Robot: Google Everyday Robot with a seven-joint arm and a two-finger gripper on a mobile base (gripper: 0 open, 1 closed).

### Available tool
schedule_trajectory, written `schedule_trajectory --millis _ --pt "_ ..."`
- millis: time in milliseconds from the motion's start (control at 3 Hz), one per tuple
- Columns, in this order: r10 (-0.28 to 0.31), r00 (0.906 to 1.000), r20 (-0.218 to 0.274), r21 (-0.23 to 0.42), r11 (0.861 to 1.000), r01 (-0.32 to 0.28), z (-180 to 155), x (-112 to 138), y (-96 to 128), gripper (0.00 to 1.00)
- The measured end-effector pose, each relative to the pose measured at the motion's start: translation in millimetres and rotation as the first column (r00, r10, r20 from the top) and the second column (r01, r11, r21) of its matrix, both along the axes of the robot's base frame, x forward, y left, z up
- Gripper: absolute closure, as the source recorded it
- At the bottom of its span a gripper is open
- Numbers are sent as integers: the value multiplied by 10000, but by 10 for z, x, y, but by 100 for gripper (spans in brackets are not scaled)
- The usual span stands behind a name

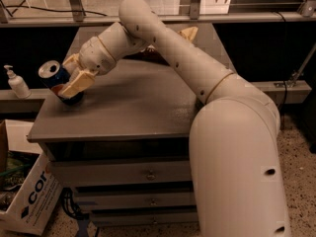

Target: Place pepsi can upright

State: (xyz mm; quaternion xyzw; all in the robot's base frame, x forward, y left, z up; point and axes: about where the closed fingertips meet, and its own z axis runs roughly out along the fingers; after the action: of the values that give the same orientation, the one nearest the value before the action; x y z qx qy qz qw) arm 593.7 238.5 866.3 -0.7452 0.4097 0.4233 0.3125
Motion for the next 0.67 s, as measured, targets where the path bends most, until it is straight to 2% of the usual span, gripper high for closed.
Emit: schedule_trajectory --millis 333,667 --pt "154 9995 -275 27 9999 -153 -51 -44 40 83" --pt "147 9990 -427 41 9999 -146 -59 -66 33 59"
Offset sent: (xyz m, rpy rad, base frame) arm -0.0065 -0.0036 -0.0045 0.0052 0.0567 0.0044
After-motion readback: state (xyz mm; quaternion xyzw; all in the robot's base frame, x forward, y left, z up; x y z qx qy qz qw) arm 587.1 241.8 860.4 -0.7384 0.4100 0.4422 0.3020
